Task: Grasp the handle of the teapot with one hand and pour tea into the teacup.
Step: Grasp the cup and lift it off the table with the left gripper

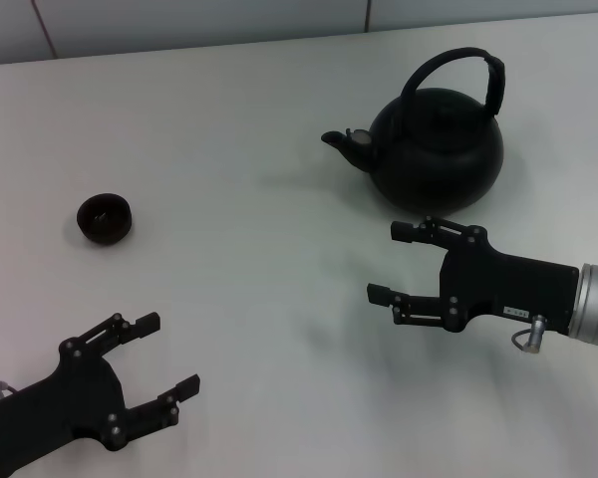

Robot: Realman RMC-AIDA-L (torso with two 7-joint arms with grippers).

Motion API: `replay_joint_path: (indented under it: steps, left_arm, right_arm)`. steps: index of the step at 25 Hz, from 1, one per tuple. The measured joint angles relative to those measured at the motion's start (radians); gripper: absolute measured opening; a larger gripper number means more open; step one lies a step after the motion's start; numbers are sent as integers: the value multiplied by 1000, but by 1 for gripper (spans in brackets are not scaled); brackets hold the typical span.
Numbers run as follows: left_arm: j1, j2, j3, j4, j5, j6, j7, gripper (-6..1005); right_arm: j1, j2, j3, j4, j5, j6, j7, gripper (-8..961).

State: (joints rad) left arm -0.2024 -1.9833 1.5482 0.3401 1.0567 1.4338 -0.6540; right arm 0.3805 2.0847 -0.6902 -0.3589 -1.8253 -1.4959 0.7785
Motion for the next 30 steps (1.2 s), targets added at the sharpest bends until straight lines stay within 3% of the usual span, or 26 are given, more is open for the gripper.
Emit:
replay_joint_path:
  steps: [10,11,12,16,30]
  left_arm:
    - [13,-3,-44,9,2,-2,16,833]
    - [35,-26,-153,10,-7,-3,55,833]
    - [35,-26,-153,10,-7,-3,55,833]
    - [48,-73,-419,19,9,-27,69,833]
    - [-105,-80,-399,12,16,-352,49,840]
  right_arm:
    - [1,0,0,0,0,0,0,838]
    - [1,0,0,0,0,1,0,838]
    - [1,0,0,0,0,1,0,838]
    - [3,0,0,0,0,-3,0,838]
    - [13,0,-1,1,0,-6,2,839]
